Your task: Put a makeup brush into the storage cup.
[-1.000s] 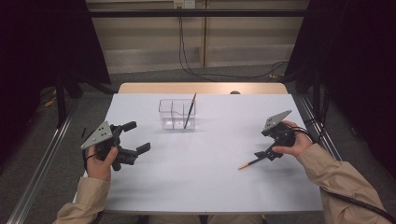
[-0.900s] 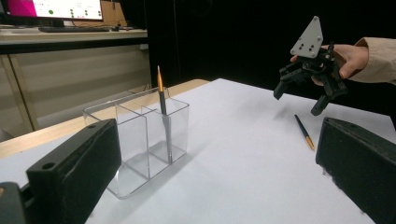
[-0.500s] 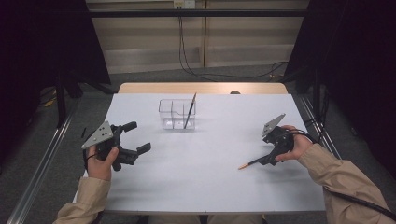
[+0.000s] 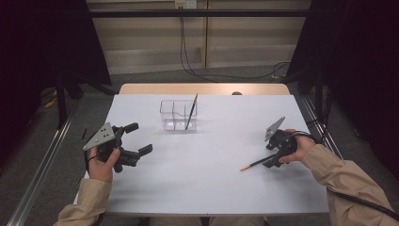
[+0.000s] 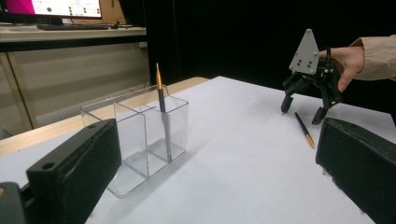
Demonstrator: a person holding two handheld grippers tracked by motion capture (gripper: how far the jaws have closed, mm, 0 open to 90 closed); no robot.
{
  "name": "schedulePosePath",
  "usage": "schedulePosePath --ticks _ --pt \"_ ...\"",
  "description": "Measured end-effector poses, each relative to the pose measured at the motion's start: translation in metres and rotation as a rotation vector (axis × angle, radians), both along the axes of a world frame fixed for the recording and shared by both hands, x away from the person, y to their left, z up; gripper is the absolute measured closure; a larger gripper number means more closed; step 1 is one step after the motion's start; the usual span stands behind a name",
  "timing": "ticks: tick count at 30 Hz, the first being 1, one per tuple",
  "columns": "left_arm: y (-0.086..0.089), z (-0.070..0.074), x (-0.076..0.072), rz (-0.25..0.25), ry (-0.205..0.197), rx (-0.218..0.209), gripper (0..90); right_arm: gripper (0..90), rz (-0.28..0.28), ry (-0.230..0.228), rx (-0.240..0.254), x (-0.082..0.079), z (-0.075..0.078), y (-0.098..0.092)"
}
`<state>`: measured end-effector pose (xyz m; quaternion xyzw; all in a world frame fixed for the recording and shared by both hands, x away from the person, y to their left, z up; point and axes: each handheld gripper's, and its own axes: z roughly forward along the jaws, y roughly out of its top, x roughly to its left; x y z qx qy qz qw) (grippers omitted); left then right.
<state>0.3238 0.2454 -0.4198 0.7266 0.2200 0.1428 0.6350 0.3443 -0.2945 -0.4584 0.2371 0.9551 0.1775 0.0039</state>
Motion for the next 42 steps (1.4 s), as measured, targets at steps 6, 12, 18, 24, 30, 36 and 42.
schedulePosePath --ticks 6,12,18,24,30,36,42 --pt "-0.001 -0.001 0.000 0.000 -0.001 0.002 0.0 31.0 0.004 0.000 -0.013 0.001 0.001 -0.002" --pt "-0.001 -0.001 0.001 0.001 0.000 0.001 0.1 39.3 0.021 -0.012 -0.041 0.001 0.003 -0.002" --pt "-0.001 -0.001 0.001 0.001 0.001 0.002 0.0 55.2 0.088 -0.019 -0.046 -0.003 0.005 0.001" --pt "-0.002 -0.001 0.000 0.000 -0.003 0.007 0.1 60.6 0.128 -0.016 -0.073 -0.003 0.006 0.005" --pt "-0.002 -0.001 0.001 -0.003 -0.002 0.009 0.1 74.3 0.154 0.011 -0.096 -0.004 0.008 0.011" --pt "-0.002 -0.001 0.001 -0.001 -0.002 0.011 0.1 84.8 0.172 0.025 -0.102 -0.003 0.008 0.012" --pt "-0.004 -0.002 0.001 -0.001 0.000 0.015 0.0 84.9 0.163 0.031 -0.113 -0.003 0.009 0.014"
